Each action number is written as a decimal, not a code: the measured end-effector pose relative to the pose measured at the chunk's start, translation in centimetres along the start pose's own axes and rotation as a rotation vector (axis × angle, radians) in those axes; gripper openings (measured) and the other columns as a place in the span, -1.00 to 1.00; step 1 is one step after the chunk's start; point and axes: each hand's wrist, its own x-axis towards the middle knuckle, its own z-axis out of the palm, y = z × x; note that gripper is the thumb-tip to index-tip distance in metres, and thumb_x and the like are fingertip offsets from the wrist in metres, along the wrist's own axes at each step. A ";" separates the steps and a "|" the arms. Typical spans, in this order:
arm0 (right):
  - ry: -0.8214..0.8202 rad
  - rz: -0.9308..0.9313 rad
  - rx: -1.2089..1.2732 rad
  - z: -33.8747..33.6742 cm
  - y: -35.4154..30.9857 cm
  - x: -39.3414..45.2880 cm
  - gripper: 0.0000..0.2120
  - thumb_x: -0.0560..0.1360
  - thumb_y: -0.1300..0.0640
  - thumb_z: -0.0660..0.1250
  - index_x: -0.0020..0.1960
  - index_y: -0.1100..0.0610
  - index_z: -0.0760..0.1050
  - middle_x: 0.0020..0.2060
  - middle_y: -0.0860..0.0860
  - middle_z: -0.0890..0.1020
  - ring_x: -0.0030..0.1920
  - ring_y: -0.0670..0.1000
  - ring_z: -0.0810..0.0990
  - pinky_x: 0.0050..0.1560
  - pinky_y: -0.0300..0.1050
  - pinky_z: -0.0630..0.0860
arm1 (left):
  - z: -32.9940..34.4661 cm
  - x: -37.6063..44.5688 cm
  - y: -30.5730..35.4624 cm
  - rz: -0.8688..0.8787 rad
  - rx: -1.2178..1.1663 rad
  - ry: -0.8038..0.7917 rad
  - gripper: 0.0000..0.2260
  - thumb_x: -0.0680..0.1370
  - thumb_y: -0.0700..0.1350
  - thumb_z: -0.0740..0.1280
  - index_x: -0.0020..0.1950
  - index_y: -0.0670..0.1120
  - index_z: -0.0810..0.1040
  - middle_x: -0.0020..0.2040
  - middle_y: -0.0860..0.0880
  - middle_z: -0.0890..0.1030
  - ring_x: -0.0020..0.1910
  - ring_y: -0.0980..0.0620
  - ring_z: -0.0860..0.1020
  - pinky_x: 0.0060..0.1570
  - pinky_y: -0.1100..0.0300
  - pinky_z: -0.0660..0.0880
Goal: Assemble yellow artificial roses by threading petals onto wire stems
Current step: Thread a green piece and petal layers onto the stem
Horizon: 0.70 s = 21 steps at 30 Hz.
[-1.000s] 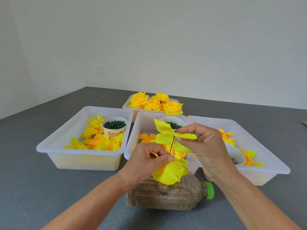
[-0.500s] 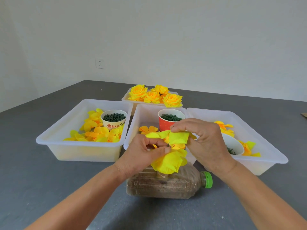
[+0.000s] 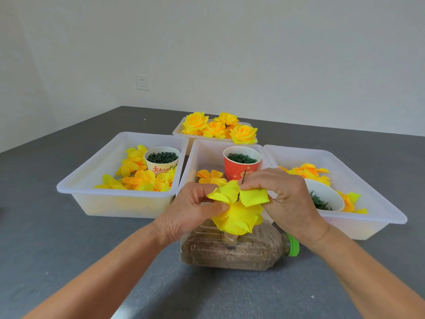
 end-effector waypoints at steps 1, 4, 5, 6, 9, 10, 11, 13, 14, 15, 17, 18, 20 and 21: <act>-0.006 0.059 0.069 0.0 0.1 -0.1 -0.89 0.33 0.33 0.42 -0.16 0.23 0.65 -0.18 0.05 0.69 -0.11 -0.07 0.63 -0.01 -0.16 0.54 | 0.0 0.0 0.0 -0.011 -0.004 0.000 -0.83 0.44 -0.33 0.38 0.02 -0.25 0.62 -0.11 -0.05 0.67 -0.09 0.04 0.62 0.02 0.09 0.57; -0.017 0.254 0.300 0.2 0.3 -0.3 -0.76 0.33 0.44 0.40 -0.12 0.16 0.62 -0.15 0.06 0.68 -0.08 -0.04 0.65 0.04 -0.17 0.57 | 0.0 -0.1 -0.1 -0.036 -0.021 0.016 -0.83 0.39 -0.26 0.39 -0.03 -0.19 0.64 -0.12 -0.02 0.68 -0.10 0.05 0.62 0.00 0.09 0.57; -0.013 0.290 0.346 0.3 0.3 -0.3 -0.71 0.33 0.49 0.39 -0.13 0.12 0.61 -0.16 0.05 0.68 -0.08 -0.04 0.65 0.03 -0.18 0.57 | 0.0 -0.2 -0.1 -0.037 -0.021 0.028 -0.80 0.37 -0.24 0.39 -0.03 -0.19 0.64 -0.12 -0.03 0.69 -0.10 0.04 0.63 0.01 0.08 0.56; -0.009 0.314 0.377 0.4 0.3 -0.3 -0.66 0.33 0.51 0.39 -0.15 0.09 0.60 -0.16 0.05 0.67 -0.09 -0.04 0.65 0.02 -0.17 0.57 | 0.0 -0.2 -0.1 -0.037 -0.019 0.039 -0.78 0.35 -0.23 0.40 -0.02 -0.23 0.62 -0.11 -0.06 0.69 -0.09 0.00 0.62 0.02 0.04 0.56; -0.012 0.339 0.408 0.5 0.5 -0.3 -0.62 0.33 0.56 0.36 -0.18 0.07 0.58 -0.18 0.01 0.67 -0.10 -0.07 0.65 0.01 -0.18 0.57 | -0.1 -0.2 -0.1 -0.057 -0.034 0.063 -0.68 0.32 -0.25 0.42 0.03 -0.24 0.47 -0.08 -0.18 0.67 -0.07 -0.12 0.59 0.00 -0.07 0.53; -0.014 0.343 0.408 0.5 0.6 -0.4 -0.60 0.32 0.58 0.35 -0.18 0.08 0.58 -0.18 0.01 0.67 -0.11 -0.08 0.64 0.00 -0.19 0.57 | -0.1 -0.2 -0.1 -0.070 -0.053 0.070 -0.65 0.31 -0.27 0.42 0.05 -0.23 0.42 -0.07 -0.23 0.66 -0.08 -0.13 0.58 -0.03 -0.08 0.54; -0.016 0.343 0.403 0.5 0.6 -0.4 -0.58 0.32 0.60 0.34 -0.16 0.09 0.58 -0.18 0.02 0.66 -0.11 -0.08 0.64 0.00 -0.19 0.57 | -0.1 -0.2 0.0 -0.081 -0.072 0.075 -0.60 0.30 -0.28 0.41 0.09 -0.22 0.40 -0.07 -0.24 0.65 -0.10 -0.13 0.59 -0.08 -0.06 0.56; -0.019 0.316 0.368 0.6 0.6 -0.4 -0.58 0.30 0.61 0.34 -0.12 0.11 0.58 -0.18 0.04 0.66 -0.11 -0.08 0.63 0.00 -0.19 0.56 | -0.2 -0.1 0.0 -0.087 -0.080 0.084 -0.50 0.30 -0.29 0.41 0.20 -0.15 0.37 -0.08 -0.22 0.66 -0.09 -0.15 0.62 -0.09 -0.01 0.59; -0.023 0.293 0.350 0.7 0.6 -0.5 -0.60 0.30 0.60 0.34 -0.10 0.14 0.58 -0.17 0.05 0.66 -0.11 -0.08 0.63 0.01 -0.20 0.56 | -0.3 -0.1 -0.1 -0.078 -0.067 0.086 -0.45 0.30 -0.28 0.42 0.25 -0.10 0.37 -0.06 -0.25 0.65 -0.06 -0.19 0.62 -0.05 -0.04 0.58; -0.025 0.272 0.341 0.7 0.5 -0.5 -0.62 0.30 0.59 0.35 -0.08 0.15 0.58 -0.16 0.06 0.65 -0.11 -0.07 0.63 0.01 -0.21 0.56 | -0.3 -0.1 -0.1 -0.065 -0.051 0.084 -0.42 0.30 -0.27 0.43 0.29 -0.05 0.37 -0.05 -0.29 0.63 -0.04 -0.24 0.60 0.00 -0.08 0.57; -0.026 0.251 0.336 0.6 0.6 -0.6 -0.64 0.29 0.57 0.35 -0.07 0.18 0.58 -0.15 0.08 0.65 -0.11 -0.05 0.62 0.01 -0.21 0.56 | -0.3 -0.2 0.0 -0.038 -0.037 0.064 -0.43 0.31 -0.28 0.43 0.28 0.01 0.42 -0.04 -0.32 0.62 -0.02 -0.27 0.59 0.03 -0.11 0.55; -0.029 0.249 0.332 0.6 0.7 -0.6 -0.65 0.30 0.57 0.35 -0.07 0.19 0.58 -0.16 0.09 0.65 -0.11 -0.04 0.62 0.00 -0.20 0.56 | -0.3 -0.2 -0.1 -0.030 -0.045 0.048 -0.47 0.32 -0.28 0.42 0.26 0.02 0.45 -0.05 -0.27 0.64 -0.03 -0.21 0.61 0.02 -0.08 0.56; -0.039 0.243 0.320 0.7 0.8 -0.6 -0.66 0.30 0.59 0.36 -0.09 0.23 0.60 -0.16 0.12 0.66 -0.11 -0.01 0.63 0.01 -0.15 0.56 | -0.4 -0.1 -0.2 -0.030 -0.061 0.022 -0.57 0.34 -0.27 0.41 0.18 0.00 0.52 -0.06 -0.16 0.68 -0.03 -0.08 0.62 0.00 0.03 0.57; -0.042 0.234 0.316 0.7 0.8 -0.6 -0.68 0.29 0.60 0.36 -0.11 0.25 0.61 -0.17 0.13 0.66 -0.11 0.01 0.63 0.01 -0.13 0.57 | -0.3 -0.1 -0.2 -0.035 -0.067 0.020 -0.61 0.34 -0.27 0.40 0.13 -0.01 0.56 -0.05 -0.14 0.68 -0.04 -0.06 0.62 -0.01 0.05 0.58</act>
